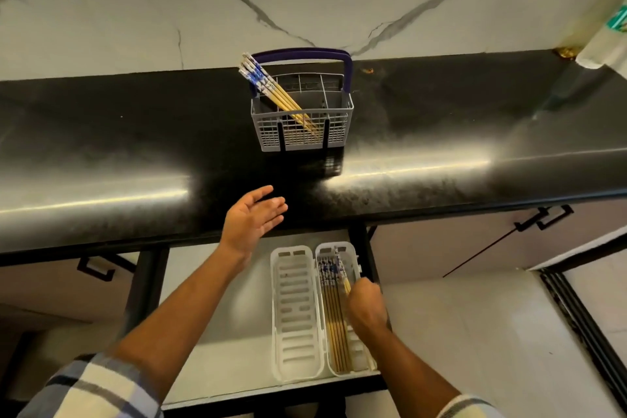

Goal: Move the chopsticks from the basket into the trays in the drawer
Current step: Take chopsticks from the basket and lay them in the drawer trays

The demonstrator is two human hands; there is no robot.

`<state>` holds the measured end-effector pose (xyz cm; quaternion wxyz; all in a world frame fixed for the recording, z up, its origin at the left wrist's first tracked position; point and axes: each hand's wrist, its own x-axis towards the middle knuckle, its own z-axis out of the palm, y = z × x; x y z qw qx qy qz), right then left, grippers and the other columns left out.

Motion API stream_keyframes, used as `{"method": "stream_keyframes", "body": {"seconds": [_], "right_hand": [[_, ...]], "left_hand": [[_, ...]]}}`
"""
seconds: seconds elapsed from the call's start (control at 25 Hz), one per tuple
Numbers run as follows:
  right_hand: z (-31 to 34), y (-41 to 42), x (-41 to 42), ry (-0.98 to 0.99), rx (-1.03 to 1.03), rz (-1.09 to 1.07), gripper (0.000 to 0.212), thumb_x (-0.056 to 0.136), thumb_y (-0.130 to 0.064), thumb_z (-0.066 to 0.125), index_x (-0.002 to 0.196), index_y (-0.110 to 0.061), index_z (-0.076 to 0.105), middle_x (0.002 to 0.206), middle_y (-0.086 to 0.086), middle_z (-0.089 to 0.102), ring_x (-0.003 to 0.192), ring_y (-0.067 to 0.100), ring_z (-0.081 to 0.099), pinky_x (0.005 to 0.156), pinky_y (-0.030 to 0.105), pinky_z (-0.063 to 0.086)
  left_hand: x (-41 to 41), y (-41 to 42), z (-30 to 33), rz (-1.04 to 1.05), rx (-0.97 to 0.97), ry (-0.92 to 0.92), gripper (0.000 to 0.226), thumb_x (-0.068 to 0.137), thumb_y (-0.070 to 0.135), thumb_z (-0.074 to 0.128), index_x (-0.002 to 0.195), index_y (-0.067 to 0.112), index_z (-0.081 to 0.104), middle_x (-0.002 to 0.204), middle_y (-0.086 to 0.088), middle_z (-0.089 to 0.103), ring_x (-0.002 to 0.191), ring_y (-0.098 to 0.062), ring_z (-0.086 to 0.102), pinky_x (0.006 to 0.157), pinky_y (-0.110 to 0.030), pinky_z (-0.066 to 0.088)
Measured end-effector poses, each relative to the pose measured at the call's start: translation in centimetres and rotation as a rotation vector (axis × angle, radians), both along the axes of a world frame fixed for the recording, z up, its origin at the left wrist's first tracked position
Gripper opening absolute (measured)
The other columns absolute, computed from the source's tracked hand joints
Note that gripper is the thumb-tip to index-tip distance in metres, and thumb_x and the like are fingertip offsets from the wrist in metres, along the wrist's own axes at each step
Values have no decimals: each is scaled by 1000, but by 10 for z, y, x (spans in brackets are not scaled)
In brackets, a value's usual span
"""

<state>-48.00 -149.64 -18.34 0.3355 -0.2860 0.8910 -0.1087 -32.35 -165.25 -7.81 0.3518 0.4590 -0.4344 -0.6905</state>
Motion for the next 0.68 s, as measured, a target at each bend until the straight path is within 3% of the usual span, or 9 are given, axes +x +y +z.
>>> {"method": "stream_keyframes", "body": {"seconds": [0.16,0.44,0.68], "right_hand": [[-5,-9,13,76,95,42,22,99,-8,49,111,-6,67,108,9,71,98,24,70,80,31,57],[-14,-15,22,100,147,29,20,98,-11,54,112,-7,67,109,9,72,99,24,71,85,33,60],[-19,-15,29,121,144,85,22,100,-17,53,117,-9,63,115,8,69,104,21,69,89,30,58]], "left_hand": [[11,-5,1,34,39,55,36,98,6,55,134,9,55,118,-16,71,110,-28,70,94,-40,55],[29,-13,5,11,59,100,25,99,5,52,120,15,61,114,-16,73,107,-28,72,94,-40,55],[48,-14,0,6,69,96,25,100,6,51,121,14,60,113,-16,73,106,-28,72,88,-33,60]]}}
